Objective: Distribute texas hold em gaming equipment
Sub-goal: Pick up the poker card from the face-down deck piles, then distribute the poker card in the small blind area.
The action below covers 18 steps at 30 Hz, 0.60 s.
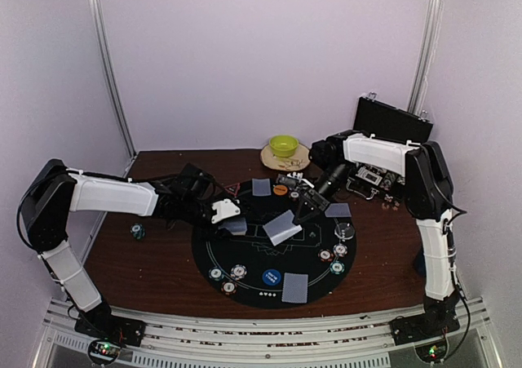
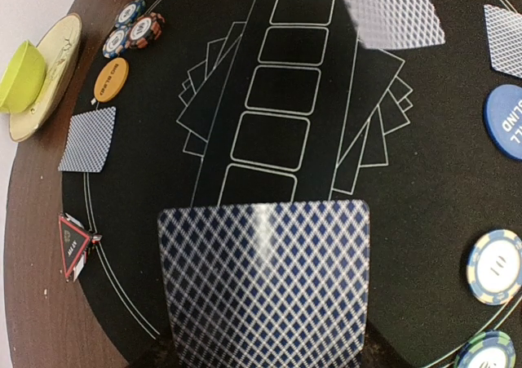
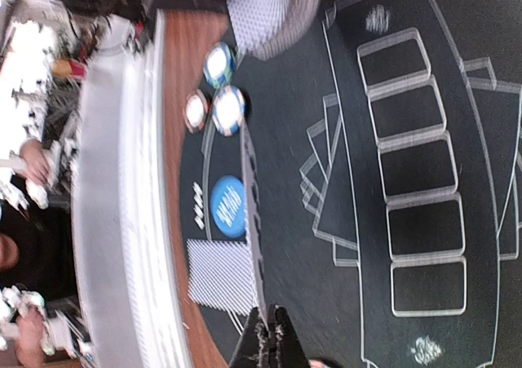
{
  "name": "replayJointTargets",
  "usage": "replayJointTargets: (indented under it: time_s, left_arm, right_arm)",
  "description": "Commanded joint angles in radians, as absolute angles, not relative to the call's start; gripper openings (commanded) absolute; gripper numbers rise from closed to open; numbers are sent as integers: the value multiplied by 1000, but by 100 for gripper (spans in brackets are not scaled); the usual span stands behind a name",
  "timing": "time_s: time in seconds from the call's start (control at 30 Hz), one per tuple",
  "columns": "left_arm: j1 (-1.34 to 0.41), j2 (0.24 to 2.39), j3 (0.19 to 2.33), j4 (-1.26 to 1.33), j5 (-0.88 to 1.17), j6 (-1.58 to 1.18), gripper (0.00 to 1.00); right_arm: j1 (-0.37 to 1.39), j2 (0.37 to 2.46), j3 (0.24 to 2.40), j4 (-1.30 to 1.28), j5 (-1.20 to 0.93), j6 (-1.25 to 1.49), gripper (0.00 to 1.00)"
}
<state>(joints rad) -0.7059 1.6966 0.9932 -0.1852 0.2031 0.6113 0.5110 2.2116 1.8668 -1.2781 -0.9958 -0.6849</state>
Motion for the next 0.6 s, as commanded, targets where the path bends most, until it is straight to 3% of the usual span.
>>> replayJointTargets:
  time_s: [0.0, 0.17, 0.57]
  left_arm:
    - [-701, 1694, 1002, -165, 215, 616, 51]
    - [-701, 1695, 1002, -168, 217, 617, 51]
    - [-700, 1693, 1003, -173, 227, 617, 51]
  right_arm:
    - [527, 2161, 1800, -1359, -842, -807, 0]
    - [598, 2100, 1696, -1359, -742, -840, 0]
    - [689, 2030, 1571, -1360, -755, -840, 0]
